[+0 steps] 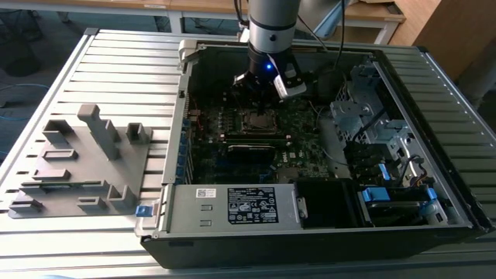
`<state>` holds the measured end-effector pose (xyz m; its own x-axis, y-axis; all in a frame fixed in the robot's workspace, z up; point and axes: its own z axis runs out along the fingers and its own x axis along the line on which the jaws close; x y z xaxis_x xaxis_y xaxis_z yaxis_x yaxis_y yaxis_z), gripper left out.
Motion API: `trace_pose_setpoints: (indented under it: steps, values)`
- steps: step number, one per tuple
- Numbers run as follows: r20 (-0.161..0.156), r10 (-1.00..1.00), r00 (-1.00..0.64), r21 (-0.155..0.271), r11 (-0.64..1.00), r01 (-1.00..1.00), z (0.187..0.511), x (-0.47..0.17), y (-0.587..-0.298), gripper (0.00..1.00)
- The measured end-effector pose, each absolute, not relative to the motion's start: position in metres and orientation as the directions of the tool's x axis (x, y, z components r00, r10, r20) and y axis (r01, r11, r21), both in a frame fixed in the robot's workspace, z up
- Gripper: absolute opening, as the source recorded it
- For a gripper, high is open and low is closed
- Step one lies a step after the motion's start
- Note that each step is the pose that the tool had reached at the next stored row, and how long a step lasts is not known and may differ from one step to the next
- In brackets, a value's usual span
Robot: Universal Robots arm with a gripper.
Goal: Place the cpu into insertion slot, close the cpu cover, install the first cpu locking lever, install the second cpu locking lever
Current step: 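Install the first cpu locking lever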
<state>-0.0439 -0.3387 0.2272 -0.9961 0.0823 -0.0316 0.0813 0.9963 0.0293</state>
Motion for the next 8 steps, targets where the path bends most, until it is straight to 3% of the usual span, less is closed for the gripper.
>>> trace_pose_setpoints:
  steps: [8]
  values:
    - [-0.032, 0.082, -0.996, 0.029, 0.996, 0.081, 0.2306, -0.044, -0.3387, 0.11]
